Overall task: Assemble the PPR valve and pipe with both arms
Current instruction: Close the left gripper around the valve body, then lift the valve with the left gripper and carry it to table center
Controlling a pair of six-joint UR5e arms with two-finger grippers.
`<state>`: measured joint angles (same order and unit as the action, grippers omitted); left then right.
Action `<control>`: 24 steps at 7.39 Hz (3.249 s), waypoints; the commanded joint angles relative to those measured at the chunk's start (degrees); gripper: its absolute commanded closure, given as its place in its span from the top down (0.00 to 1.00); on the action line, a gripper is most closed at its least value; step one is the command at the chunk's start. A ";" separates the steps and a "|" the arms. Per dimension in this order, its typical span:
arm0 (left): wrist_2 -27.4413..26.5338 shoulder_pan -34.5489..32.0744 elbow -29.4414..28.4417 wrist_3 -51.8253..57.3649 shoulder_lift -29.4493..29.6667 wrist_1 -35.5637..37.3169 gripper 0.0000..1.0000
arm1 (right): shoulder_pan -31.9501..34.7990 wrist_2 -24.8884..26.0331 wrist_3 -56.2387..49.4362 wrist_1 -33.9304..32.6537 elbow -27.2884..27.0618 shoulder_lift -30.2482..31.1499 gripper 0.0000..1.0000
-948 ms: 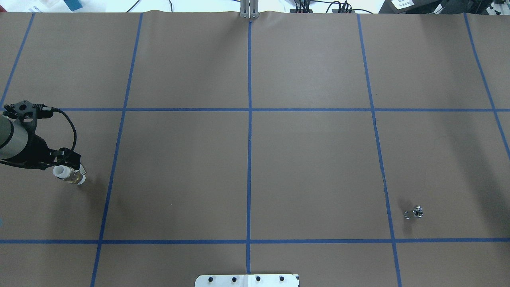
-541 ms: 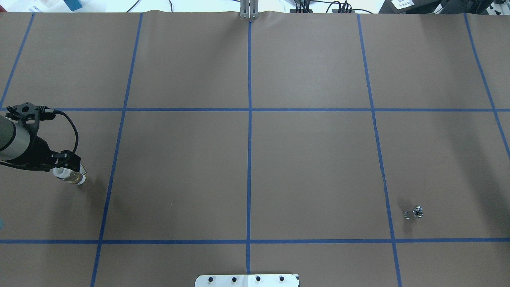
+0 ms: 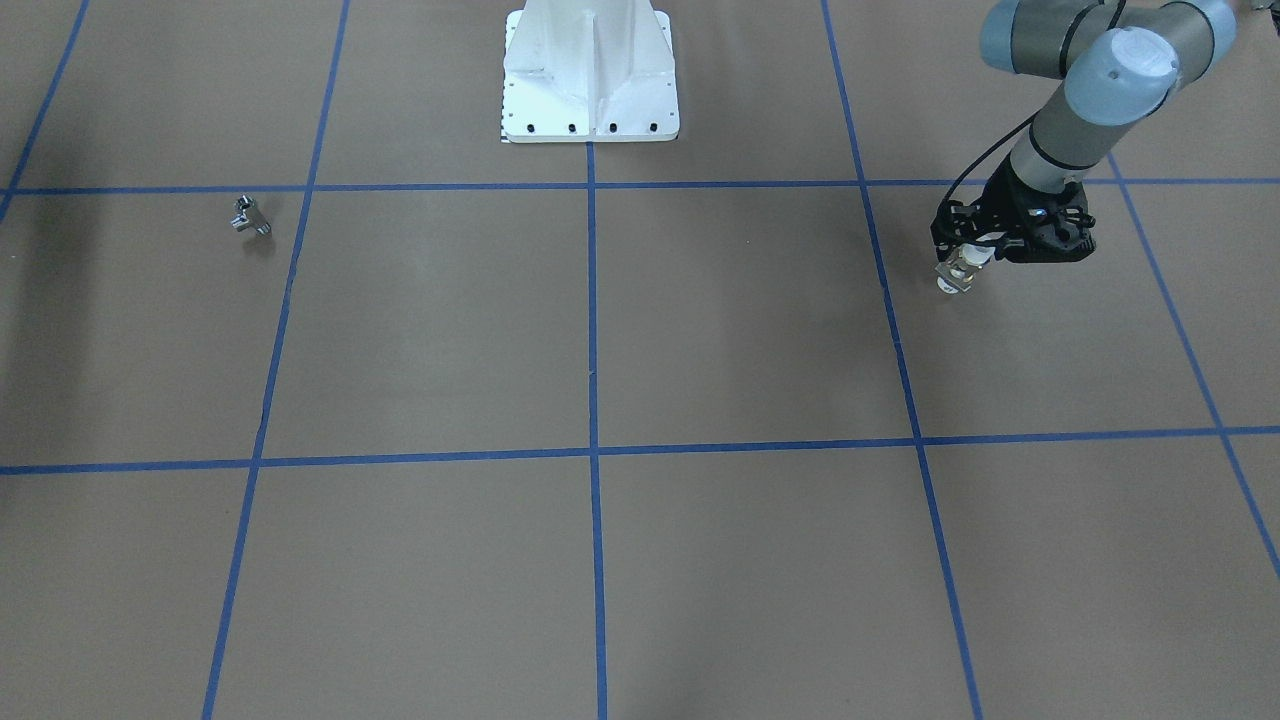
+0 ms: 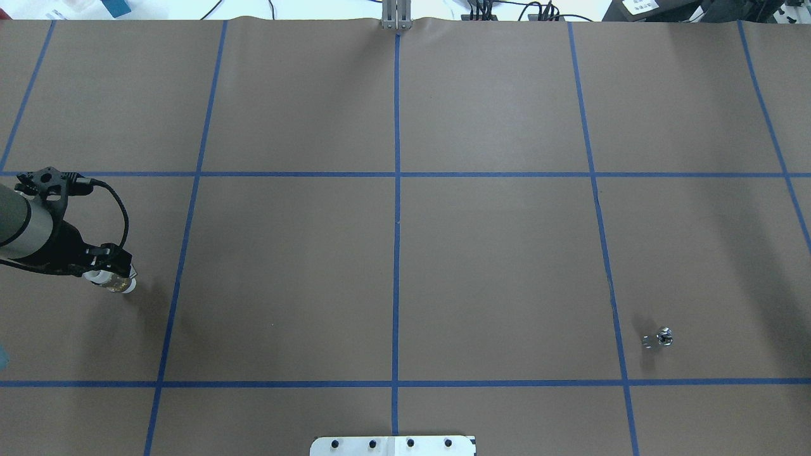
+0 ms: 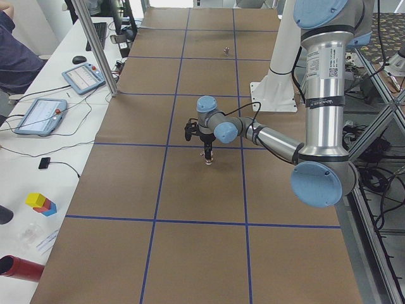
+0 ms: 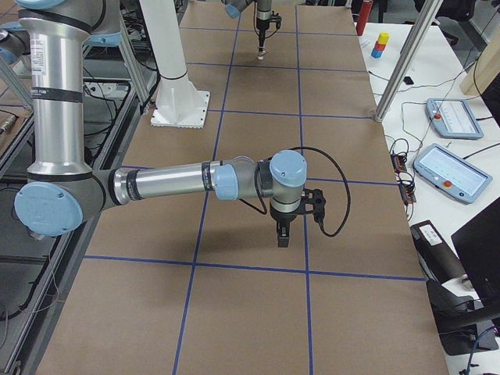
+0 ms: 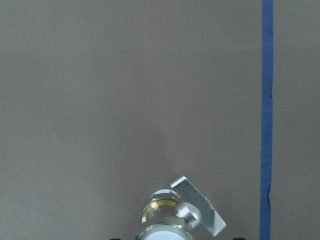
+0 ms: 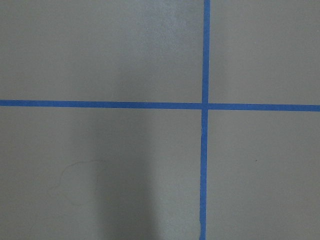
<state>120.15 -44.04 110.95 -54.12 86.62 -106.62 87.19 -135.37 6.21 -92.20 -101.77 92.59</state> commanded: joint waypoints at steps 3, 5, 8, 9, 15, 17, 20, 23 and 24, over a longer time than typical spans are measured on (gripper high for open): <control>0.00 -0.08 -0.03 0.07 0.04 0.28 0.02 | 0.00 -0.07 0.03 0.09 0.00 -0.39 1.00; 0.96 -0.34 2.06 -0.11 0.04 0.62 0.00 | 0.00 -0.33 -0.05 0.09 -0.09 -0.39 1.00; 2.90 -0.43 5.95 -0.98 13.22 19.25 0.00 | 0.00 -1.30 0.03 0.09 0.08 -0.48 1.00; 2.90 -0.26 5.08 -0.99 23.05 29.88 0.00 | 0.00 -1.39 -0.49 0.18 -0.09 -0.48 1.00; 2.99 2.73 -22.73 -17.84 52.12 21.94 0.00 | 0.00 -1.39 -0.76 0.35 -0.71 0.14 1.00; 2.90 3.43 -32.85 -20.13 58.80 17.17 0.00 | 0.00 -1.92 -0.50 3.24 -0.36 0.31 1.00; 2.72 5.80 -39.05 -20.94 63.23 15.49 0.00 | 0.00 -2.70 -0.67 3.34 -0.71 0.84 1.00; 2.46 6.33 -42.31 -20.94 63.14 11.88 0.00 | 0.00 -4.38 -0.67 3.43 -0.71 1.10 1.00; 2.46 6.51 -42.31 -20.94 63.14 11.88 0.00 | 0.00 -4.38 -0.67 3.34 -0.71 1.10 1.00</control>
<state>122.65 -37.81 68.93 -75.06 149.79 -94.46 87.19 -139.62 5.54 -88.79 -102.51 93.66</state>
